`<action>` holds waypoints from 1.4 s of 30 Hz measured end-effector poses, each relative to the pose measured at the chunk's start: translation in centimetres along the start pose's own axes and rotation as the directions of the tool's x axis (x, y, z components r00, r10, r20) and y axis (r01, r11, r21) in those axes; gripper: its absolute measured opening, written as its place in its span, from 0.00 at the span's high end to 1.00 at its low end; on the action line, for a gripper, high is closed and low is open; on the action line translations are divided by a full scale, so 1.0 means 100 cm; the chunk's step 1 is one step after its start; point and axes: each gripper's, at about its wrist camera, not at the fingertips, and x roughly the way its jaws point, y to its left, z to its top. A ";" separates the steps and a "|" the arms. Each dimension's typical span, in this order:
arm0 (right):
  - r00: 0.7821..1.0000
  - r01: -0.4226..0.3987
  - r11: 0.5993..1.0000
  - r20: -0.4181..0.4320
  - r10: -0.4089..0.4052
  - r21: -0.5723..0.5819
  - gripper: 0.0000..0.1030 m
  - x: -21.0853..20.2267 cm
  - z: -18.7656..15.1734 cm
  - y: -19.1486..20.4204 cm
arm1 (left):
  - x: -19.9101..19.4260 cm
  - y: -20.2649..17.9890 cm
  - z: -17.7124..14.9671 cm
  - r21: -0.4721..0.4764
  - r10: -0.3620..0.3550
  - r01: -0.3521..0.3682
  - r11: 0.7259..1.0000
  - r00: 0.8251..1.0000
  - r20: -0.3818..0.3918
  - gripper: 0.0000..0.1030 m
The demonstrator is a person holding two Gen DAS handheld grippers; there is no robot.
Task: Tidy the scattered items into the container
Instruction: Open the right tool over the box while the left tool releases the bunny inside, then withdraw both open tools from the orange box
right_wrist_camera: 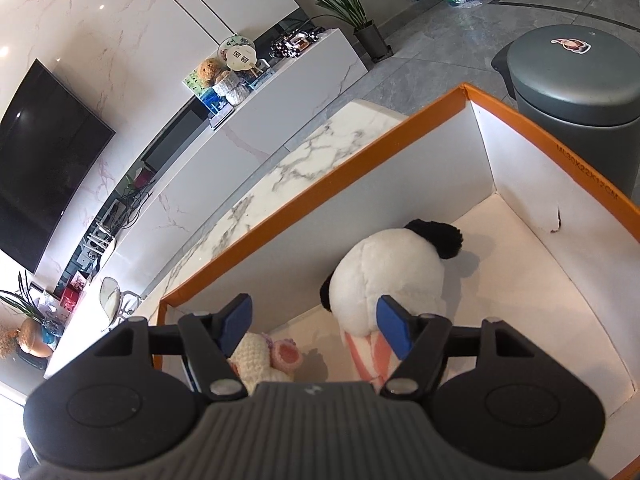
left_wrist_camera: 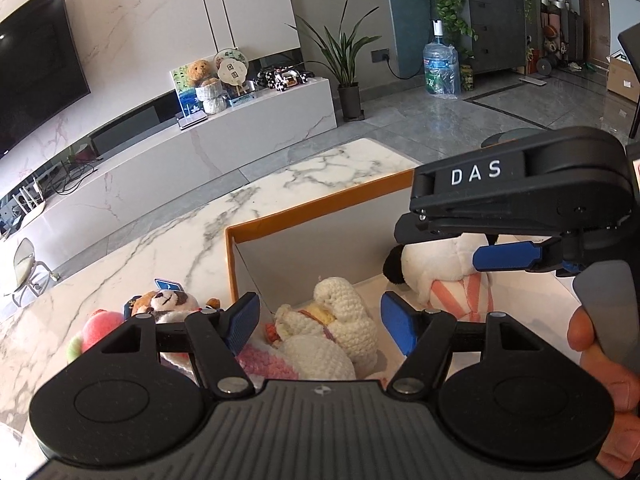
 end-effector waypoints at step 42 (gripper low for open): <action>0.977 0.152 0.932 0.195 -0.090 -0.329 0.28 -0.142 -0.102 0.136 | -0.161 0.115 -0.045 -0.292 0.130 -0.090 0.952 0.984 0.121 0.24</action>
